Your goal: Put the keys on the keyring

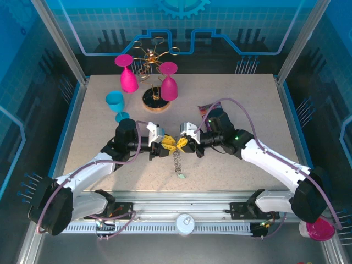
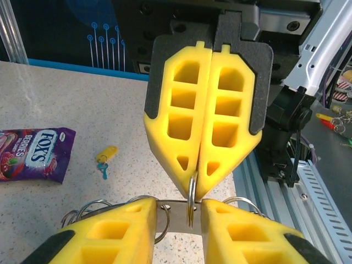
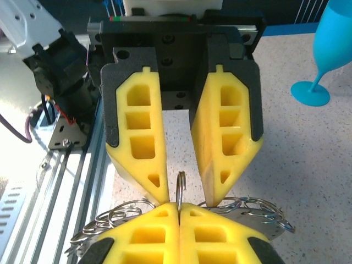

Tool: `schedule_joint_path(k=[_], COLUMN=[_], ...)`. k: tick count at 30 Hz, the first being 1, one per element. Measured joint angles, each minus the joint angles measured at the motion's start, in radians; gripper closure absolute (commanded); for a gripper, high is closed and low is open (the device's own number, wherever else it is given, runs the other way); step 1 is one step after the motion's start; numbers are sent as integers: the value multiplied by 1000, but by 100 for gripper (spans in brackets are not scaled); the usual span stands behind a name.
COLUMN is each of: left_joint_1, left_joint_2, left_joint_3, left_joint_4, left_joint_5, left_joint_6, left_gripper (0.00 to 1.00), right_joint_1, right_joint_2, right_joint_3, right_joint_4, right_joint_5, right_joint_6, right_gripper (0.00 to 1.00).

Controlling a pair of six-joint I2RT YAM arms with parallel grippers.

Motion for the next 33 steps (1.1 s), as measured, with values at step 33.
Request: schedule_joint_path(k=[33], left_joint_1=[-23], left_joint_2=[-4], left_joint_3=[0], left_joint_4=[42], left_joint_5=[46], left_joint_6=[19], left_gripper=[100], right_joint_1=[-14], right_joint_2=[-119], right_joint_3=[-229], right_joint_4=[276], right_joint_5=[21], right_joint_6=[59], right_gripper=[76])
